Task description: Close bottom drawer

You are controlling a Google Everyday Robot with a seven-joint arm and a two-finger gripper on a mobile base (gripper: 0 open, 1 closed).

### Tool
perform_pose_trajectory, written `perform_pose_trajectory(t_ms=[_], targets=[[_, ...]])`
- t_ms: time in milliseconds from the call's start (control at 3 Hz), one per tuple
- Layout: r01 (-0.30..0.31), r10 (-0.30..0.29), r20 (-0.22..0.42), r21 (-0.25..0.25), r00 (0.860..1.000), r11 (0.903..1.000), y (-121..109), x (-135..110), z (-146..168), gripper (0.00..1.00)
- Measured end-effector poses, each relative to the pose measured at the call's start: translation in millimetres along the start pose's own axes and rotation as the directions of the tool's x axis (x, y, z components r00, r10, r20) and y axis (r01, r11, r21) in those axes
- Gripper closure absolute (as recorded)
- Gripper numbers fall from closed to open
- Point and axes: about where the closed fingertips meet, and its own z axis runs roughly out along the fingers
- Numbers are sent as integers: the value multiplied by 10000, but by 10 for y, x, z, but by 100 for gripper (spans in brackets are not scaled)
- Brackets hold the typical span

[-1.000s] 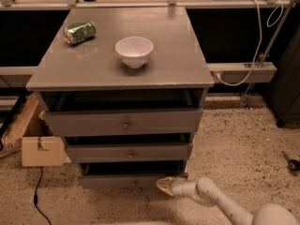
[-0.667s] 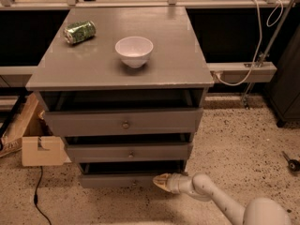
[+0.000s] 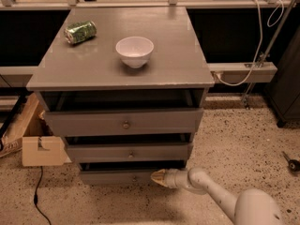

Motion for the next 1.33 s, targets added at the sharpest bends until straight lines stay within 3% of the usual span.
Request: perform_pose_trajectory(t_ms=[667, 1333], targets=[[565, -580, -626, -261, 9964, 9981, -104, -87, 144, 100], [594, -636, -741, -568, 9952, 9966, 31, 49, -44, 100]])
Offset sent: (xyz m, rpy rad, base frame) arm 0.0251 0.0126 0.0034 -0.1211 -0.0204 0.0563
